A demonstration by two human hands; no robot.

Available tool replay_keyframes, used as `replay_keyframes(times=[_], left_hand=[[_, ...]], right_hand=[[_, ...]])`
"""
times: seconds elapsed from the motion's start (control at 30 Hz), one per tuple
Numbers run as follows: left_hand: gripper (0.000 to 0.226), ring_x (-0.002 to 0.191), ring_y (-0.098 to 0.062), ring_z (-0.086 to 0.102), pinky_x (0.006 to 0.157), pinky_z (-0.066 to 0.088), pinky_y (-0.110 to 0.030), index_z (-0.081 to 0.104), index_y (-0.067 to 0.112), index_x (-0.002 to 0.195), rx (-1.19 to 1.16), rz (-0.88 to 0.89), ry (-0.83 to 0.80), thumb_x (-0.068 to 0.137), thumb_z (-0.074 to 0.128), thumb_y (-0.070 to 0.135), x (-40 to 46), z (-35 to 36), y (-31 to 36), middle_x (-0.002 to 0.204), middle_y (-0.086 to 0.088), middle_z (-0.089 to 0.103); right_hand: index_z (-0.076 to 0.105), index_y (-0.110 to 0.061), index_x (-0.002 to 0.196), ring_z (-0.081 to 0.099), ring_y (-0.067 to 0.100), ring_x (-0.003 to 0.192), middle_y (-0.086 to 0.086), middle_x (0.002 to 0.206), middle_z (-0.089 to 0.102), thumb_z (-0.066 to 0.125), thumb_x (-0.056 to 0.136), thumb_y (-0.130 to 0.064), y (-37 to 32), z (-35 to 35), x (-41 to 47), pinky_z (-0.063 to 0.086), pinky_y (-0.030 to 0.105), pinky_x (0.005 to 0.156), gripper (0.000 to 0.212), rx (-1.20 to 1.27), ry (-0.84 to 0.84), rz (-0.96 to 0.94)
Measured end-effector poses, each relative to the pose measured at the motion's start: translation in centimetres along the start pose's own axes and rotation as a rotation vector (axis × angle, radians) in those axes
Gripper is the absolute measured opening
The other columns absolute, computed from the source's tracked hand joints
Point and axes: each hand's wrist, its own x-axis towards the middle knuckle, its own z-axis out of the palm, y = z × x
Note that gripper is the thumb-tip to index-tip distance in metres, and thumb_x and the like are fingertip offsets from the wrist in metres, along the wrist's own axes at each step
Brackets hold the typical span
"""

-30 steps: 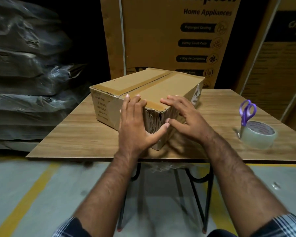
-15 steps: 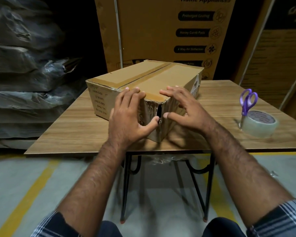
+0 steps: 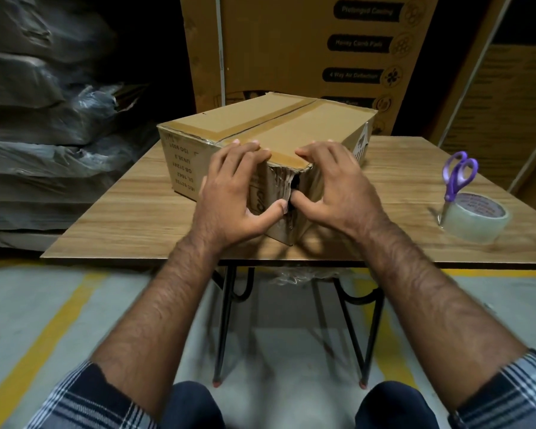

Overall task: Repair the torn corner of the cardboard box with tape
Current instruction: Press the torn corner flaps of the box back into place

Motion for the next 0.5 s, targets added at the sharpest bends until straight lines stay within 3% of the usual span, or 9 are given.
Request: replay_keyframes(times=[0.07, 0.23, 0.33, 0.5], left_hand=[[0.092, 0.149, -0.030, 0.029, 0.105, 0.043, -0.065, 0.047, 0.018, 0.149, -0.010, 0.035, -0.042, 0.071, 0.063, 0.064, -0.2, -0.1, -0.5, 0.158, -0.005, 0.043], [0.111, 0.158, -0.027, 0.012, 0.102, 0.038, -0.069, 0.028, 0.021, 0.159, 0.043, 0.039, -0.123, 0.065, 0.066, 0.068, -0.8, 0.2, -0.7, 0.168, -0.004, 0.024], [0.120, 0.158, -0.027, 0.010, 0.102, 0.037, -0.068, 0.023, 0.022, 0.160, 0.103, 0.020, -0.114, 0.063, 0.069, 0.075, -0.9, 0.8, -0.4, 0.169, -0.005, 0.020], [0.122, 0.158, -0.026, 0.011, 0.102, 0.038, -0.068, 0.020, 0.025, 0.157, 0.144, -0.046, -0.068, 0.060, 0.066, 0.083, -1.1, 2.0, 0.4, 0.169, -0.004, 0.021]], right_hand=[[0.048, -0.032, 0.138, 0.045, 0.017, 0.132, -0.005, 0.138, 0.050, 0.054, 0.072, -0.064, -0.1, -0.2, 0.2, 0.050, 0.038, 0.089, 0.074, -0.036, -0.010, 0.004], [0.049, -0.034, 0.137, 0.047, 0.020, 0.131, -0.004, 0.138, 0.051, 0.066, 0.076, -0.065, 0.2, -0.6, 0.4, 0.046, 0.037, 0.090, 0.070, -0.060, -0.028, -0.010], [0.048, -0.033, 0.139, 0.043, 0.020, 0.134, -0.002, 0.142, 0.048, 0.073, 0.079, -0.056, 0.4, -0.3, 0.4, 0.040, 0.036, 0.091, 0.069, -0.046, -0.037, 0.007], [0.047, -0.029, 0.141, 0.039, 0.021, 0.139, -0.002, 0.143, 0.046, 0.068, 0.073, -0.050, 0.2, 1.1, 0.0, 0.043, 0.038, 0.100, 0.074, 0.034, 0.013, 0.044]])
